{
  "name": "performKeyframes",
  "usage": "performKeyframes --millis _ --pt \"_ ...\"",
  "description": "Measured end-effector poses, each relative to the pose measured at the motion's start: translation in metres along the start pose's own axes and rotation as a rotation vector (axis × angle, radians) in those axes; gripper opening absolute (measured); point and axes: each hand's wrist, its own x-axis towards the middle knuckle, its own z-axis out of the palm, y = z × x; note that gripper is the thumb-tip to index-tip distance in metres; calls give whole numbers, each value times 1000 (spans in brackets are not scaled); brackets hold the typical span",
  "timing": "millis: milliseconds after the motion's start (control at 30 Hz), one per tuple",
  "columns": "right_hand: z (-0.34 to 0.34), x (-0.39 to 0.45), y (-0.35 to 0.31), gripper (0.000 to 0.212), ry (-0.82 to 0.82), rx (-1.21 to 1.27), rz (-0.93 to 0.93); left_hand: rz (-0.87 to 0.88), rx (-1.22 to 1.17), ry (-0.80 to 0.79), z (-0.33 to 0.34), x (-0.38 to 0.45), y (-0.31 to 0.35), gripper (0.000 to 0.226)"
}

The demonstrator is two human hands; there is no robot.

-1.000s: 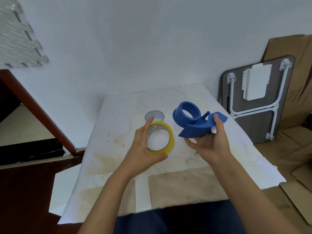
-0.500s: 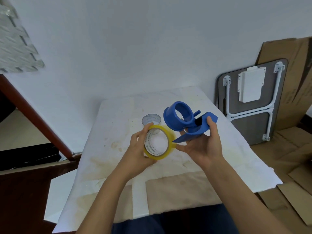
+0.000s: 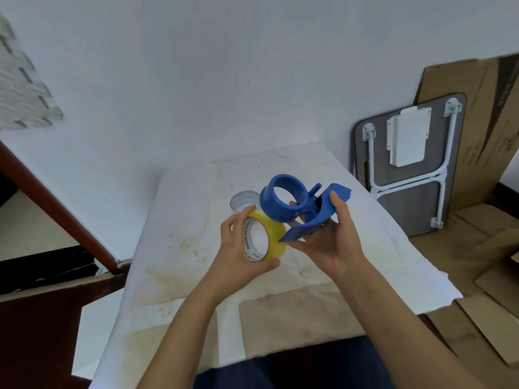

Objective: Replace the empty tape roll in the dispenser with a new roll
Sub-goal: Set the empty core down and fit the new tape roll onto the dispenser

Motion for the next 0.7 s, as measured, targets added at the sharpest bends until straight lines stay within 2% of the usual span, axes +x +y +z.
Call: performKeyframes --millis 200,333,567,700 --pt "-4 2 -15 46 112 -115 -127 35 23 92 -17 0 -3 109" --pt "-3 3 -15 47 98 -403 -169 88 37 121 -30 2 6 113" --pt "1 -3 -13 50 27 -557 -103 184 275 -61 -41 7 29 117" --pt "-1 -6 -11 50 -12 -587 -76 207 316 -139 -38 9 32 123"
